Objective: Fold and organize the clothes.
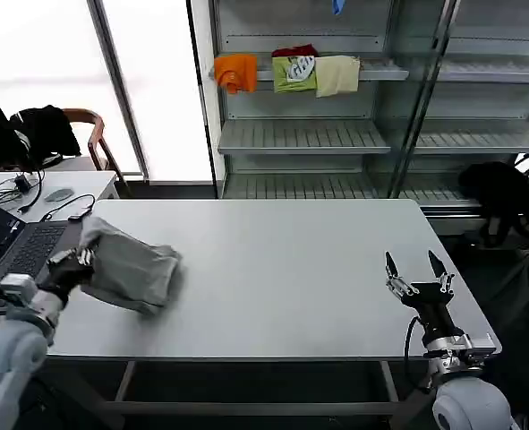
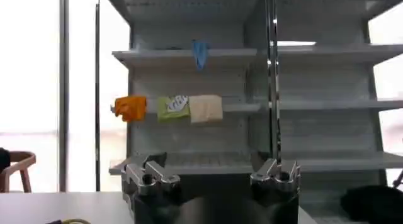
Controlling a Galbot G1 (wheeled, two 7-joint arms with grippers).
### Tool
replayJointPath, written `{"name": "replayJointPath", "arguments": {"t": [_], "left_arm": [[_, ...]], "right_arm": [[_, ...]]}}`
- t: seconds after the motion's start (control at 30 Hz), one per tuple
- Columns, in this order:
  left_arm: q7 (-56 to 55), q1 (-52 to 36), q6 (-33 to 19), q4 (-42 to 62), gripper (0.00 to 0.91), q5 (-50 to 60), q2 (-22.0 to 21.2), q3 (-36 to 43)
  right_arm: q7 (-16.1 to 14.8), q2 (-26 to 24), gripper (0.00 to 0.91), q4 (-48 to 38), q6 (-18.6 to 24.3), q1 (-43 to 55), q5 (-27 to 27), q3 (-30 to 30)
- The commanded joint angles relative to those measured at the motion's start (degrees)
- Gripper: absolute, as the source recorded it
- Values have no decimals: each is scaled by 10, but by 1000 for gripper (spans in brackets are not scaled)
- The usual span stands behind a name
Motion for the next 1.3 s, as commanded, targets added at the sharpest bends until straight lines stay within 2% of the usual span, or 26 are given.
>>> {"name": "replayJointPath", "arguments": {"t": [0.03, 0.07, 0.17, 0.27, 0.4, 0.47, 0.53, 0.57, 0.6, 0.63, 0.67, 0.7, 0.8, 0.97, 1.07, 1.23, 1.3], "left_arm": [[83, -62, -32, -28, 0, 99, 77, 48], [96, -56, -44, -28, 0, 122, 67, 64], [138, -34, -101, -5, 0, 243, -2, 205], [147, -29, -142, 49, 0, 328, -65, 297], [136, -39, -135, 60, 10, 337, -120, 343], [109, -50, -123, 45, 20, 325, -130, 353], [77, -70, -98, 29, 71, 289, -133, 367], [66, -76, -89, 28, 171, 282, -135, 372], [48, -85, -83, 29, 202, 277, -137, 377], [38, -91, -75, 32, 272, 274, -141, 383], [24, -97, -69, 34, 544, 273, -145, 392], [2, -104, -66, 41, 907, 272, -151, 400], [-45, -126, -61, 54, 907, 282, -173, 428], [-197, -175, 39, 35, 907, 356, -203, 514], [-244, -198, 76, 9, 907, 405, -204, 549], [-269, -218, 85, -49, 907, 380, -207, 537], [-273, -225, 108, -90, 907, 328, -203, 509]], "right_arm": [[0, -3, 907, 3, 0, -3, 3, 11], [0, -3, 907, 3, 0, -3, 3, 12], [0, -3, 907, 3, 1, -7, 4, 14], [0, -3, 907, 4, 0, -8, 3, 14], [-1, -4, 907, 6, -2, -9, 4, 15], [-2, -5, 907, 5, -2, -9, 3, 15], [-2, -5, 907, 4, -3, -7, 2, 13], [-3, -3, 907, 4, -4, -5, 2, 12], [-3, -2, 907, 4, -6, -2, 1, 10], [-2, -1, 907, 4, -7, 0, 1, 9], [-2, 1, 907, 5, -8, 2, 0, 6], [-3, 2, 907, 5, -9, 4, -1, 4], [-3, 5, 907, 4, -10, 7, -3, -1], [-5, 9, 907, 2, -15, 13, -6, -9], [-5, 10, 907, -1, -20, 21, -7, -16], [-7, 15, 907, -6, -31, 43, -10, -34], [-7, 28, 907, -15, -46, 70, -14, -61]]}}
